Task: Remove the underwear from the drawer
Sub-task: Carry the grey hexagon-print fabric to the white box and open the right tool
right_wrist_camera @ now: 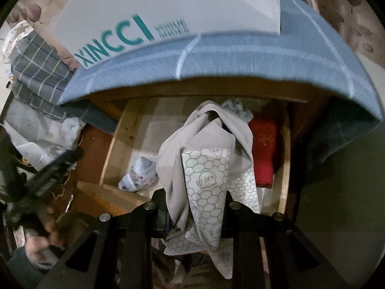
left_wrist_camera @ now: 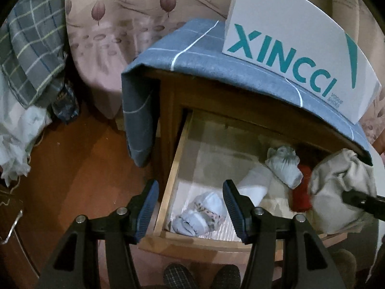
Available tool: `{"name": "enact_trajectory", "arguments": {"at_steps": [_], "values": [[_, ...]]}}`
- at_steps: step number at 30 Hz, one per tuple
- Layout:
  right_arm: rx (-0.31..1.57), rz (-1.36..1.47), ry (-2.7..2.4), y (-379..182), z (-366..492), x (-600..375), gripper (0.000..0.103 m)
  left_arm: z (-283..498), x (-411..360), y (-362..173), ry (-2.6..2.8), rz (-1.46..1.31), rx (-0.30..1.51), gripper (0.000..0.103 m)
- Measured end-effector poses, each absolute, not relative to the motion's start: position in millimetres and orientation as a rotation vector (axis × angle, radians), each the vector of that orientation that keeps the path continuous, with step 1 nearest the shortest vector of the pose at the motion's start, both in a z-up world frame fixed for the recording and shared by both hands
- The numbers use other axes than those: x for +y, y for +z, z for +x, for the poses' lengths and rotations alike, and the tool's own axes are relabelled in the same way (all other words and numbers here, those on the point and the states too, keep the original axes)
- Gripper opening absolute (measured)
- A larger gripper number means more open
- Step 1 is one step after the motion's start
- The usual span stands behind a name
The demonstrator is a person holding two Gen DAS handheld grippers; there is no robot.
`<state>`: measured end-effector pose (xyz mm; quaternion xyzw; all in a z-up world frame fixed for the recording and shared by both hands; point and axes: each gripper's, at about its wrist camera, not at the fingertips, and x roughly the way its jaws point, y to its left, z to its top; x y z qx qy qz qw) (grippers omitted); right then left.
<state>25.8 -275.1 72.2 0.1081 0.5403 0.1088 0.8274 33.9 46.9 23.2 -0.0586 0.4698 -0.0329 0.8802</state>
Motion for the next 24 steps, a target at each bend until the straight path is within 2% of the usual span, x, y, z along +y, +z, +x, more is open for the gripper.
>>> {"name": "enact_trajectory", "arguments": {"at_steps": [7, 13, 24], "values": [[1.119, 0.18, 0.262, 123.1, 10.5, -276.3, 0.023, 36.4, 55.3, 15.8, -0.053, -0.175, 0.996, 0.057], [1.024, 0.163, 0.279, 186.6, 6.7, -275.8, 0.023, 36.5, 50.6, 16.4, -0.048, -0.152, 0.992, 0.057], [0.836, 0.095, 0.267, 294.5, 53.4, -263.6, 0.023, 34.7, 53.4, 19.1, -0.053, -0.162, 0.977, 0.057]]}}
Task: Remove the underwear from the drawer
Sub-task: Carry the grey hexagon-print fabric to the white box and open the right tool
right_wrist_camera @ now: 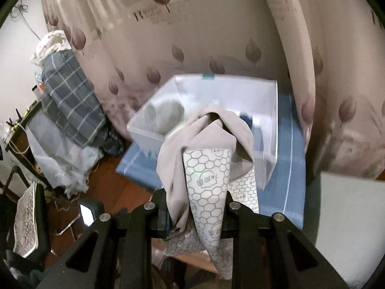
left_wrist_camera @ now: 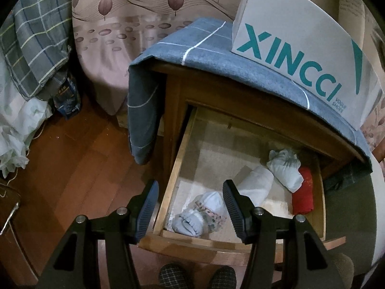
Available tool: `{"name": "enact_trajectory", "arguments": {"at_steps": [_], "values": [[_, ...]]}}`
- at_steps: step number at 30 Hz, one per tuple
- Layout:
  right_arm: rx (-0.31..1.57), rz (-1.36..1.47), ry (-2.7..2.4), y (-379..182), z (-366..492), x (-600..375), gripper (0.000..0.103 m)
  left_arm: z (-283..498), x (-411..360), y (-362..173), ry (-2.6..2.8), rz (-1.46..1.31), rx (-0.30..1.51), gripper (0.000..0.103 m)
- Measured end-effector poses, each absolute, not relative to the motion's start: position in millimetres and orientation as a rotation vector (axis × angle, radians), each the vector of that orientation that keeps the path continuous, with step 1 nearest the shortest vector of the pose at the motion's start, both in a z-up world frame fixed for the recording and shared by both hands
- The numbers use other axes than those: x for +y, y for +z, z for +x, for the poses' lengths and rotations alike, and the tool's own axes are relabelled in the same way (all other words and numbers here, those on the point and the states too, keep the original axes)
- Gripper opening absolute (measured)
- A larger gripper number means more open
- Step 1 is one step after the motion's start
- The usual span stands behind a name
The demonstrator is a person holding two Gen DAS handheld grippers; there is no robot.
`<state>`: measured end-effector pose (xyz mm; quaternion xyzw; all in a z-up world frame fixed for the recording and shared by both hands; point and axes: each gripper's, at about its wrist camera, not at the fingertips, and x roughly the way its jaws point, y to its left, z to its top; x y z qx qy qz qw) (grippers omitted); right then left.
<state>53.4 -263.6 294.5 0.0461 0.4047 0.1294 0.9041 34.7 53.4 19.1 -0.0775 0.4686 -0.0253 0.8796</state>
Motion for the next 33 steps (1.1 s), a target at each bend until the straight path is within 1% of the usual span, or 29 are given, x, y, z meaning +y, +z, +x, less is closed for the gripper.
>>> {"name": "enact_trajectory", "arguments": {"at_steps": [5, 10, 17, 24, 30, 33], "values": [[0.787, 0.066, 0.227, 324.8, 94.0, -254.7, 0.023, 33.9, 54.7, 20.2, -0.049, -0.166, 0.97, 0.057], [0.783, 0.053, 0.186, 326.2, 135.4, -247.3, 0.023, 33.9, 56.9, 19.2, -0.048, -0.185, 0.971, 0.057], [0.863, 0.063, 0.12, 285.2, 188.8, -245.6, 0.025, 35.7, 62.9, 16.9, -0.054, -0.221, 0.976, 0.057], [0.932, 0.068, 0.083, 243.2, 217.2, -249.6, 0.027, 36.4, 63.2, 15.5, -0.061, -0.234, 0.981, 0.057], [0.984, 0.066, 0.081, 217.7, 225.9, -247.6, 0.032, 37.6, 62.6, 14.6, -0.065, -0.24, 0.987, 0.057], [0.997, 0.062, 0.082, 212.8, 225.4, -245.2, 0.045, 38.4, 62.3, 14.3, -0.065, -0.241, 0.987, 0.057]]}}
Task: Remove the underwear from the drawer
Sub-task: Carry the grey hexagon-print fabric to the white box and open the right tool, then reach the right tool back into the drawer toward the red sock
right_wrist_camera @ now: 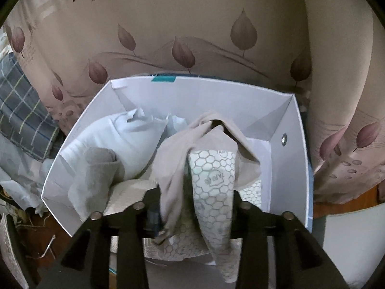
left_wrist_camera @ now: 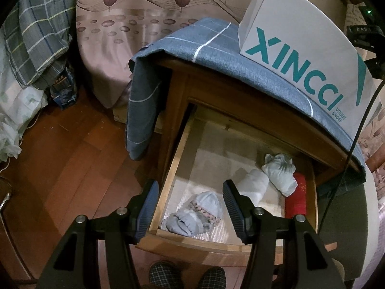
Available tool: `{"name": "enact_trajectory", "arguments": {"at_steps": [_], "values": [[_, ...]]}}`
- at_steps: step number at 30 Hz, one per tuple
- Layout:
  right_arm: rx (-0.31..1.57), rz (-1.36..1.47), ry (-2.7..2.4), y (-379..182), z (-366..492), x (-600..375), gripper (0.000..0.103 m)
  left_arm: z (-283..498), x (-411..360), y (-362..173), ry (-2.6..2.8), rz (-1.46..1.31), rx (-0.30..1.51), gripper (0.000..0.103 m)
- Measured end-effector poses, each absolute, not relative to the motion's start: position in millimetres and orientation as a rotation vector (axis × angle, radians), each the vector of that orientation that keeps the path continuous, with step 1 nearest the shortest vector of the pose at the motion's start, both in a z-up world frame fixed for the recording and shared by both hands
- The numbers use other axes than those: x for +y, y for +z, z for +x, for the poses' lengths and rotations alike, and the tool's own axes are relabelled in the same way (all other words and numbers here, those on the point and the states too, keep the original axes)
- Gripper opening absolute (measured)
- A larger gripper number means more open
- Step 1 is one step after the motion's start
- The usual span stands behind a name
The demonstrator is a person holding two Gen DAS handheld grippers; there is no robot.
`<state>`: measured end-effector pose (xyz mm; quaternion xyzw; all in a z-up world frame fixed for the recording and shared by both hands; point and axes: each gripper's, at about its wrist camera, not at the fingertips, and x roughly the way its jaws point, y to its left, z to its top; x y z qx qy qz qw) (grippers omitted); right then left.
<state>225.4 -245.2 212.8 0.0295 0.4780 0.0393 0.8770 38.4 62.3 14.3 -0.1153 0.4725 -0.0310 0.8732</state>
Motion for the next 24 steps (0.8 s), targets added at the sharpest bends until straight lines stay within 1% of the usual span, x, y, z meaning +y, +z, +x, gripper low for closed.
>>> {"name": "enact_trajectory", "arguments": {"at_steps": [2, 4, 10, 15, 20, 24], "values": [[0.985, 0.041, 0.069, 216.2, 223.5, -242.6, 0.063, 38.4, 62.4, 14.3, -0.065, -0.241, 0.988, 0.057], [0.964, 0.026, 0.063, 224.0, 219.9, -241.0, 0.068, 38.2, 62.1, 14.5, -0.064, -0.242, 0.987, 0.057], [0.925, 0.038, 0.072, 253.4, 205.3, -241.5, 0.07, 37.5, 61.5, 14.3, -0.063, -0.237, 0.984, 0.057], [0.903, 0.01, 0.133, 275.6, 170.4, -237.6, 0.07, 38.2, 63.1, 13.2, -0.057, -0.244, 0.99, 0.057], [0.925, -0.039, 0.213, 273.8, 119.4, -236.7, 0.07, 37.6, 64.9, 14.0, -0.054, -0.248, 0.989, 0.057], [0.981, -0.113, 0.311, 253.4, 70.9, -236.8, 0.07, 38.0, 65.8, 13.5, -0.052, -0.255, 0.991, 0.057]]}}
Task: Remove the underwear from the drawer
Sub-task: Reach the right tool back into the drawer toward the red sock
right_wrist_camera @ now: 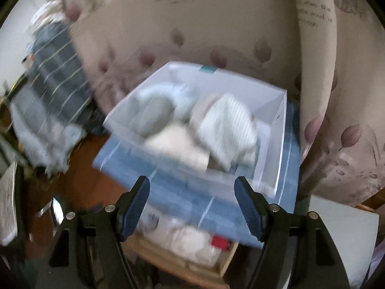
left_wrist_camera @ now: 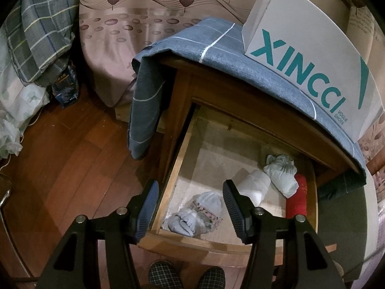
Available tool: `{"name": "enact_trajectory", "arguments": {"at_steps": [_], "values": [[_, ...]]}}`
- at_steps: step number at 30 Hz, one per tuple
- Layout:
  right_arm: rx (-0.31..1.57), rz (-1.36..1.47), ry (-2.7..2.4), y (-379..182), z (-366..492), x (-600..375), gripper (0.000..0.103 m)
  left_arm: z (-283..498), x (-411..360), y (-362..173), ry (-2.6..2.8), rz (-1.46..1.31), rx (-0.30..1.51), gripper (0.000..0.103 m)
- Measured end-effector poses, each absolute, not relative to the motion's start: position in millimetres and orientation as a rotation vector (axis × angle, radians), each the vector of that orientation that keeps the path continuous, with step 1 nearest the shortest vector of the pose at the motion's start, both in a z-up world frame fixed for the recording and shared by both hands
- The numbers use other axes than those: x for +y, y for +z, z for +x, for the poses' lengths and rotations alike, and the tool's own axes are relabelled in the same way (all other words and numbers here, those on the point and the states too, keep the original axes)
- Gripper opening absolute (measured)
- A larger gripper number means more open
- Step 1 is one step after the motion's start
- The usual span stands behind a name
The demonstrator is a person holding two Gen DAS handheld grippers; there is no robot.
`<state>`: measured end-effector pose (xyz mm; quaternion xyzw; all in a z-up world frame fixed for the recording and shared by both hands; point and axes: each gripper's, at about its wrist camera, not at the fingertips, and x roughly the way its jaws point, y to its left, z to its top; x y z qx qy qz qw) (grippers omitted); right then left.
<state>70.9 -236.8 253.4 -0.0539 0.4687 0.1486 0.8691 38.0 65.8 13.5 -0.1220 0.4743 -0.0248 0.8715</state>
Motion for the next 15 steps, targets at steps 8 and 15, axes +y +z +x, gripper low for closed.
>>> {"name": "enact_trajectory", "arguments": {"at_steps": [8, 15], "values": [[1.172, -0.271, 0.378, 167.2, 22.4, -230.4, 0.07, 38.0, 66.7, 14.0, -0.05, -0.259, 0.989, 0.057], [1.32, -0.309, 0.346, 82.4, 33.4, -229.2, 0.07, 38.2, 67.3, 13.8, -0.049, -0.264, 0.99, 0.057]]}}
